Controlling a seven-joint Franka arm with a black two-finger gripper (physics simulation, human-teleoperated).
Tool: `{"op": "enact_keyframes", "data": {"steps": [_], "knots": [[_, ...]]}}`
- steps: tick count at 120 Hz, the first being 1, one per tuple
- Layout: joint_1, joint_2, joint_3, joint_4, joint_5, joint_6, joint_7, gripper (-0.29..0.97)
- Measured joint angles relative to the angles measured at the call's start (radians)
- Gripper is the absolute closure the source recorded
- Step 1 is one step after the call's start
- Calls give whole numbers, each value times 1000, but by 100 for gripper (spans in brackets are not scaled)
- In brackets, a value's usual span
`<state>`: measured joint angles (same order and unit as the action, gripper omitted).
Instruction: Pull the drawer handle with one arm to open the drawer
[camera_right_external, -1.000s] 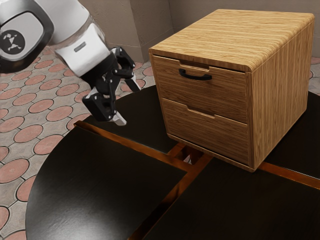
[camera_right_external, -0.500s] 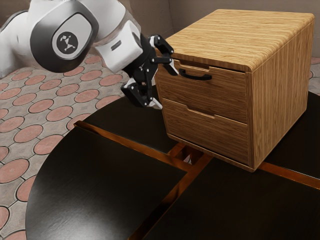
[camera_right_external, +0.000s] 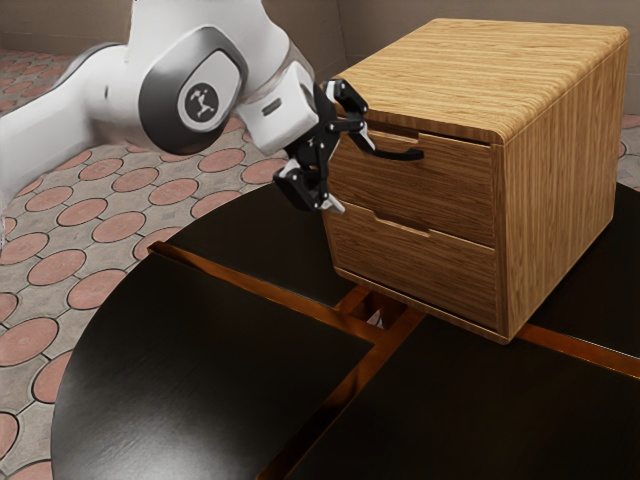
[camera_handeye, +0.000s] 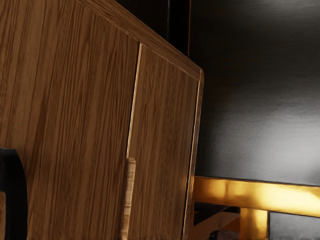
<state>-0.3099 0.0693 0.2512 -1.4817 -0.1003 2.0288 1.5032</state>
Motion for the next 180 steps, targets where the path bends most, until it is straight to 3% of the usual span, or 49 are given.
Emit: {"op": "enact_keyframes", "data": {"steps": [87, 104, 112, 155, 180], "knots": [[26, 85, -1, 16, -1, 127, 25, 0], [25, 96, 1, 18, -3, 132, 24, -8], [26, 101, 0, 23, -3, 135, 23, 0], [27, 131, -1, 39, -10, 139, 18, 1], [23, 124, 2, 37, -13, 141, 16, 12]]}}
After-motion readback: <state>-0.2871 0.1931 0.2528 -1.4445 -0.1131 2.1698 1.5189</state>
